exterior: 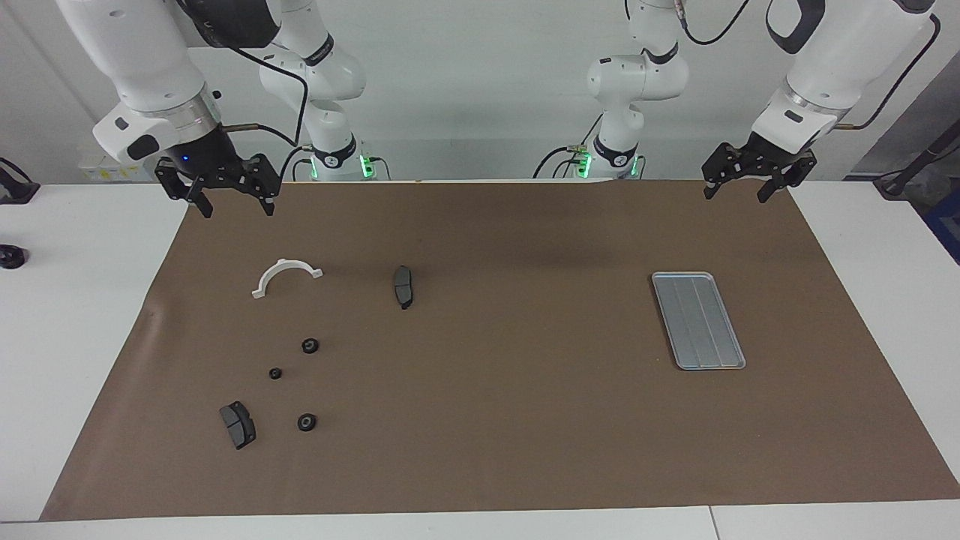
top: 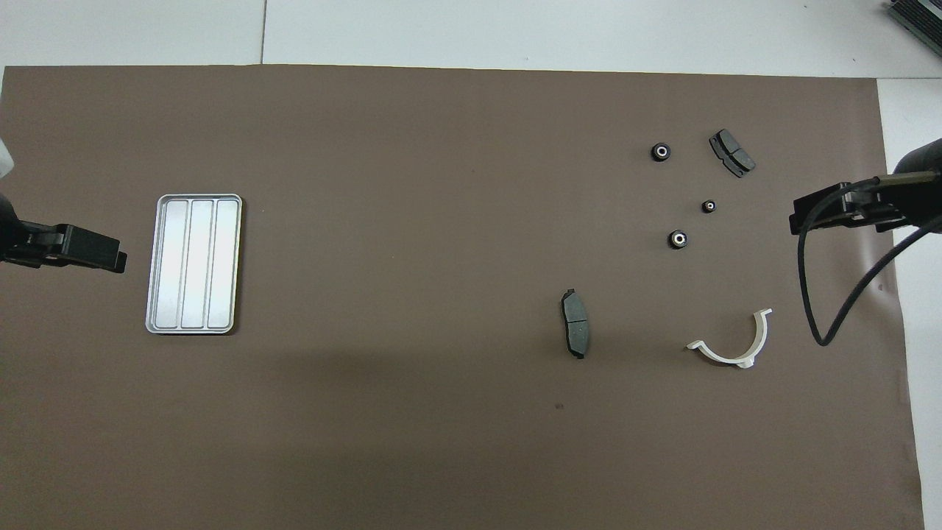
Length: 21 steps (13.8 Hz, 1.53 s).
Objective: Pick bearing gear from pile to tray
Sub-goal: 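Reach the right gripper to a small black bearing and grasp it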
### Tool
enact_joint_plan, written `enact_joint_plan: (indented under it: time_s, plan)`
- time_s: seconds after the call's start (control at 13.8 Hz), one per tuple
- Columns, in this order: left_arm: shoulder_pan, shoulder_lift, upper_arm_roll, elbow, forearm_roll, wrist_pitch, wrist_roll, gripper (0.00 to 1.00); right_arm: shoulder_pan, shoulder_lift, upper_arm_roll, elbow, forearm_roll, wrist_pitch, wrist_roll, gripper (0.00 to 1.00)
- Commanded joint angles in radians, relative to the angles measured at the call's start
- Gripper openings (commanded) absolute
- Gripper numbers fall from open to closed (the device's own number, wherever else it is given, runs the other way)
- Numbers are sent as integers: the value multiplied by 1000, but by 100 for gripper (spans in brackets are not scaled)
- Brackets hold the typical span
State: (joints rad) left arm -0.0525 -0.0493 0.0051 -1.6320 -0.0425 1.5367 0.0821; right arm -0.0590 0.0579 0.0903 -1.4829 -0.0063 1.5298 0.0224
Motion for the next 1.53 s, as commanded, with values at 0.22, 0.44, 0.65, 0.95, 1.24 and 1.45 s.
enact_joint_plan:
  time_s: [0.22,0.44,0.65,0.95,1.24,1.45]
  plan:
    - [10,-17,-7,-20,13,11,4,100,-10,-24,6,-33,9,19,16,100]
    - [11,-17,-7,-20,13,11,4,100,4,-26,6,-34,19,23,45,100]
    - [10,-17,-7,-20,13,11,4,100,10,-32,9,-78,19,68,63,100]
    - [10,-17,-7,-20,13,11,4,100,10,34,11,-152,22,231,-11,100]
    - [11,-17,-7,-20,13,11,4,100,7,189,11,-148,20,389,-88,100]
    - [11,-17,-7,-20,13,11,4,100,8,270,11,-149,12,473,-105,100]
